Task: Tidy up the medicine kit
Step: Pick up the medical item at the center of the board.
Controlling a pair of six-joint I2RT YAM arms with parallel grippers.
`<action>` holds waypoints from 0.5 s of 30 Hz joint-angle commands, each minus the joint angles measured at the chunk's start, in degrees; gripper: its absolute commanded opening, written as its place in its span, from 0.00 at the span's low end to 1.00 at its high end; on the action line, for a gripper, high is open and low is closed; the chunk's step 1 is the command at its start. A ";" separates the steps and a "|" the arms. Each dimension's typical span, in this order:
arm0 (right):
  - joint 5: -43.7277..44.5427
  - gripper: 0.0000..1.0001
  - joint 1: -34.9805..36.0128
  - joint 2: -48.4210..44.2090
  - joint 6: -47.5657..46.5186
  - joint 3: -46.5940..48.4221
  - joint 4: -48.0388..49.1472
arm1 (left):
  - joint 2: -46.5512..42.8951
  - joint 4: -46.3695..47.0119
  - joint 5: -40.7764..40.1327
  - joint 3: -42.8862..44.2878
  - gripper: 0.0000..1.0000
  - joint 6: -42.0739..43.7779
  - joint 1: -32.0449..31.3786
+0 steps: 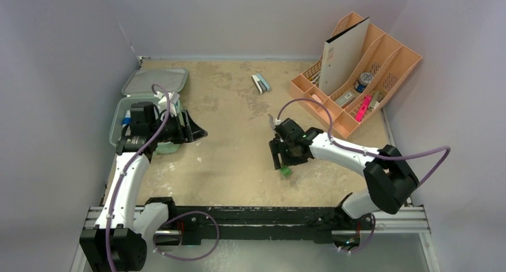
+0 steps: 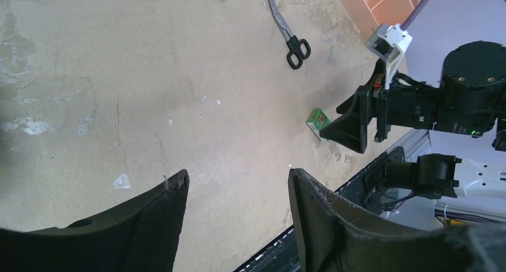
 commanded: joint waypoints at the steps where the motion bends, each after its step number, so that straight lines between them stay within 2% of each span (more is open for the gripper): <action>1: -1.32 0.75 2.28 2.14 1.12 2.08 -1.80 | -0.23 1.48 0.98 0.61 0.60 1.19 -0.47; 15: 4.75 0.62 6.78 4.62 2.40 1.21 -1.61 | -1.92 0.78 -1.33 0.54 0.61 1.36 -0.72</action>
